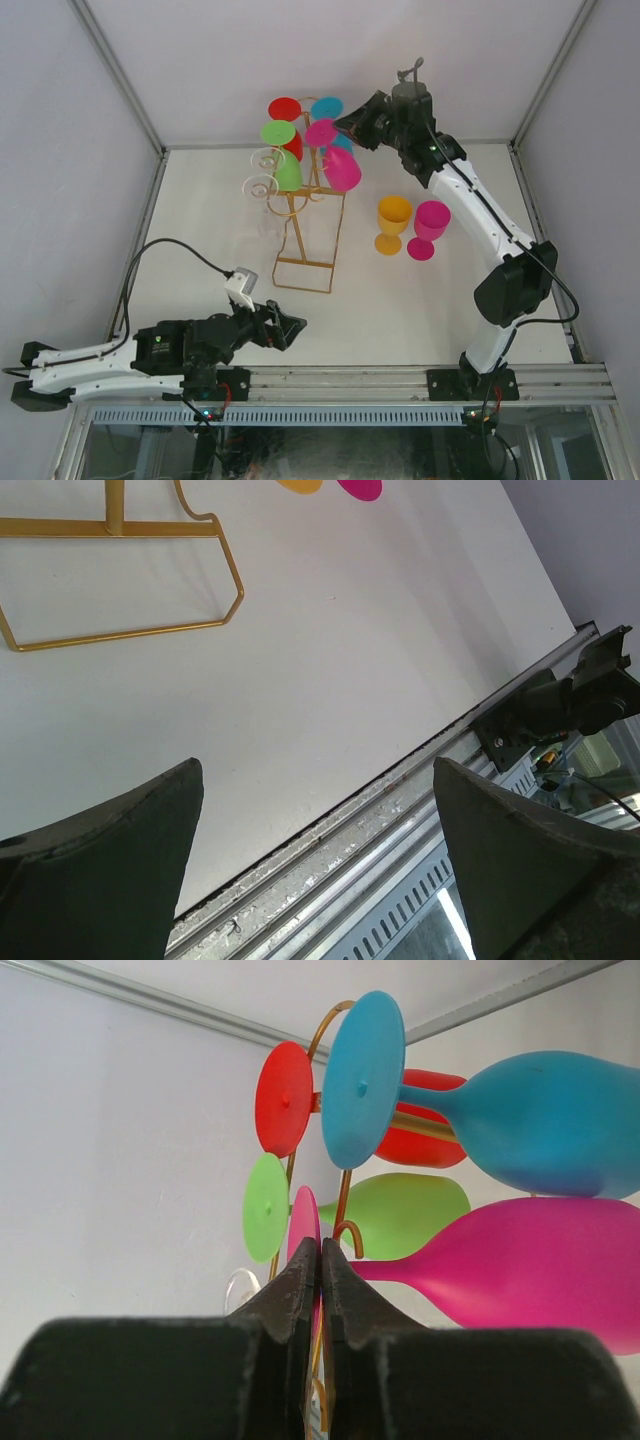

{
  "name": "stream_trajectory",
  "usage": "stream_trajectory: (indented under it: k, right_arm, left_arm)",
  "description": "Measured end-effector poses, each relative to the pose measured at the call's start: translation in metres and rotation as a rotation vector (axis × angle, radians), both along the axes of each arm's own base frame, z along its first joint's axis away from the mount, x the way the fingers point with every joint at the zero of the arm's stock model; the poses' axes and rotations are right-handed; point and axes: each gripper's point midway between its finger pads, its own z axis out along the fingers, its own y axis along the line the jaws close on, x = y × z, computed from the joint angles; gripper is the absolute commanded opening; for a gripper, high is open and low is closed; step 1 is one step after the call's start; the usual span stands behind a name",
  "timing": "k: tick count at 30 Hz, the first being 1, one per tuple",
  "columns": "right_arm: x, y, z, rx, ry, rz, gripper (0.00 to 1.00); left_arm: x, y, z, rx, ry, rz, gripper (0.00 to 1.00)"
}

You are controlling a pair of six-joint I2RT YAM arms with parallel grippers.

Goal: Take the wine glass off the wine glass rack
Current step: Pick up the wine glass from the wine rack.

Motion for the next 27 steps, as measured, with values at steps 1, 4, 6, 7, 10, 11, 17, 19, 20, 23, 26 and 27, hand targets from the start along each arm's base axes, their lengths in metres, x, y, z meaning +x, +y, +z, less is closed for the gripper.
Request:
stream_trajectory:
  k: [1,4,6,7,10,11,17,19,20,23,26,27]
  right_arm:
    - [0.0,0.0,0.001,0.001,-0.002,0.0,0.0]
    - [-0.003,-0.002,0.007,0.007,-0.012,-0.003,0.0]
    - [-0.004,-0.003,0.011,0.011,-0.019,-0.006,0.0]
    - [-0.005,-0.004,0.014,0.012,-0.023,-0.008,0.0]
    - [-0.006,-0.006,0.02,0.017,-0.037,-0.015,0.0]
    - [-0.006,-0.006,0.021,0.019,-0.04,-0.016,0.0]
    - [-0.005,-0.008,0.021,0.015,-0.043,-0.03,0.0]
    - [-0.004,-0.008,0.021,0.015,-0.043,-0.034,0.0]
    - [-0.004,-0.009,0.021,0.014,-0.043,-0.034,0.0]
    - [-0.004,-0.009,0.02,0.013,-0.042,-0.038,0.0]
    - [-0.003,-0.009,0.02,0.012,-0.043,-0.041,0.0]
    - [-0.003,-0.009,0.02,0.012,-0.043,-0.041,0.0]
  left_arm:
    - [0.0,0.0,-0.001,0.003,0.001,0.0,1.0]
    - [0.0,0.0,-0.001,0.006,0.001,0.0,1.0]
    - [0.0,0.0,-0.001,0.006,0.001,0.0,1.0]
    - [0.0,0.0,-0.001,0.006,0.001,0.0,1.0]
    - [0.0,0.0,-0.001,0.006,0.001,0.0,1.0]
    - [0.0,0.0,-0.001,0.006,0.001,0.0,1.0]
    - [0.0,0.0,-0.001,0.006,0.001,-0.001,1.0]
    - [0.0,0.0,-0.001,0.005,0.001,-0.001,1.0]
    - [0.0,0.0,-0.001,0.005,0.001,-0.001,1.0]
    - [0.0,0.0,-0.001,0.005,0.001,-0.001,1.0]
    - [0.0,0.0,-0.001,0.004,0.001,-0.001,1.0]
    - [0.0,0.0,-0.001,0.004,0.001,-0.001,1.0]
